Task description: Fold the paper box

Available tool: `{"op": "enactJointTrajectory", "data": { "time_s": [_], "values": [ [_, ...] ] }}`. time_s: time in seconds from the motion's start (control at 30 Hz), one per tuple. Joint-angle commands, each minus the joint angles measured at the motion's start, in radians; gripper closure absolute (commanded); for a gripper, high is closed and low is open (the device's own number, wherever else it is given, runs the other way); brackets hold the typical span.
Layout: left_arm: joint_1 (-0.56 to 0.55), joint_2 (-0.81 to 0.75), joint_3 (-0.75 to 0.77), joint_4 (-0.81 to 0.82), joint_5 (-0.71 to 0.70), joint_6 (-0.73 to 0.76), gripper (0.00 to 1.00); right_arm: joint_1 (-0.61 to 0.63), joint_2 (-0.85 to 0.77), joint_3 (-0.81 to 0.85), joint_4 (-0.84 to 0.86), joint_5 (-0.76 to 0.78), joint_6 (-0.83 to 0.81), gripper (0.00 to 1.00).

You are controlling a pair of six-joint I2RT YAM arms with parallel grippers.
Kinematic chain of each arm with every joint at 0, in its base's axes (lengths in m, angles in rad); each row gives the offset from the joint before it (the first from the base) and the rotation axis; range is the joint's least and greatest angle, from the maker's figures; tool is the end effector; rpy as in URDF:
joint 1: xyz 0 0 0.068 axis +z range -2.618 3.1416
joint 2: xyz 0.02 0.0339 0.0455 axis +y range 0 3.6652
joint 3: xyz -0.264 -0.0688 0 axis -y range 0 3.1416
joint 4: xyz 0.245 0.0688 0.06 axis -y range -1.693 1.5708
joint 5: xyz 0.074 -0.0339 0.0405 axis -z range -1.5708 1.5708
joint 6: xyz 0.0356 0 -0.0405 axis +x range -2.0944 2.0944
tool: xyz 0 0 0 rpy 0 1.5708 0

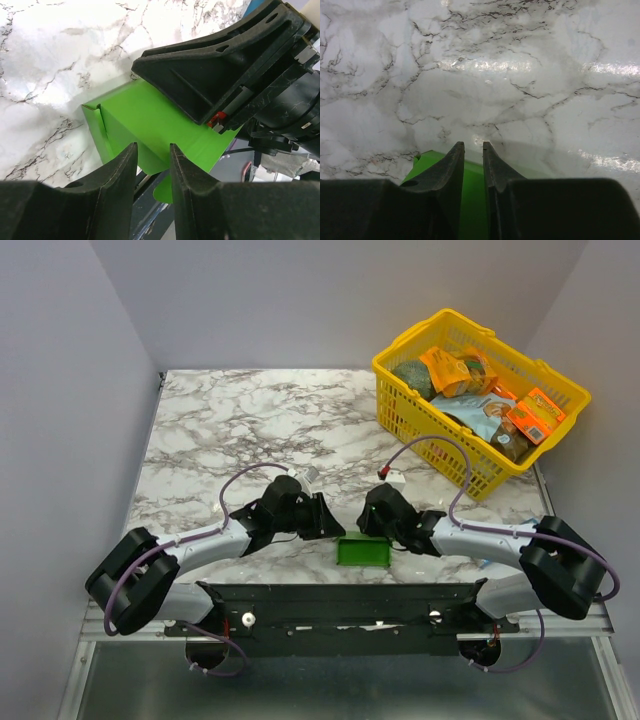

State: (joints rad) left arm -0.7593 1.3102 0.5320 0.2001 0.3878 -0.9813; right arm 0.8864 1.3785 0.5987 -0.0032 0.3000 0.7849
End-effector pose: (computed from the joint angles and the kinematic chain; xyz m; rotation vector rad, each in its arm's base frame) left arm 0.1780 -0.1875 0.1809 -0.0124 2.4631 -1.3242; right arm 0.1741 0.1967 0.1668 0.0283 2.3618 0.4878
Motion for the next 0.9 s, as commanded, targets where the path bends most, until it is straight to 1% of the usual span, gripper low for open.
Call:
{"op": "enactJointTrajectory", "data": {
  "time_s": [0.0,0.1,0.13,0.17,0.2,0.27,0.37,0.47,0.6,0.67,0.83,0.87],
  "values": [
    [0.002,-0.005,-0.010,-0.005,0.016,0.030,0.60,-0.003,-0.027,0.035,-0.076,0.045,-0.021,0.68],
    [-0.006,-0.023,-0.012,-0.022,-0.006,0.046,0.61,-0.001,-0.087,0.046,-0.147,0.097,-0.036,0.58],
    [-0.006,-0.026,-0.010,-0.027,-0.012,0.050,0.61,-0.003,-0.138,0.041,-0.152,0.105,-0.045,0.54],
    [-0.008,-0.029,-0.009,-0.033,-0.015,0.059,0.60,-0.003,-0.160,0.030,-0.156,0.114,-0.061,0.47],
    [-0.011,-0.032,-0.006,-0.039,-0.018,0.064,0.60,-0.001,-0.186,0.026,-0.159,0.113,-0.078,0.44],
    [-0.015,-0.035,-0.001,-0.048,-0.024,0.078,0.60,-0.003,-0.245,0.012,-0.158,0.099,-0.120,0.38],
    [-0.020,-0.038,0.006,-0.067,-0.035,0.092,0.61,-0.003,-0.318,-0.017,-0.159,0.073,-0.174,0.35],
    [-0.021,-0.048,0.010,-0.082,-0.047,0.105,0.61,-0.003,-0.380,-0.049,-0.167,0.062,-0.211,0.33],
    [-0.028,-0.054,0.022,-0.109,-0.064,0.127,0.61,-0.001,-0.478,-0.045,-0.262,0.057,-0.142,0.34],
    [-0.032,-0.054,0.026,-0.119,-0.070,0.141,0.62,-0.001,-0.496,-0.045,-0.270,0.044,-0.115,0.35],
    [-0.038,-0.058,0.042,-0.151,-0.090,0.164,0.62,-0.001,-0.457,-0.031,-0.317,0.056,-0.085,0.40],
    [-0.038,-0.058,0.043,-0.157,-0.093,0.170,0.62,-0.003,-0.446,-0.027,-0.331,0.062,-0.084,0.42]
  ]
}}
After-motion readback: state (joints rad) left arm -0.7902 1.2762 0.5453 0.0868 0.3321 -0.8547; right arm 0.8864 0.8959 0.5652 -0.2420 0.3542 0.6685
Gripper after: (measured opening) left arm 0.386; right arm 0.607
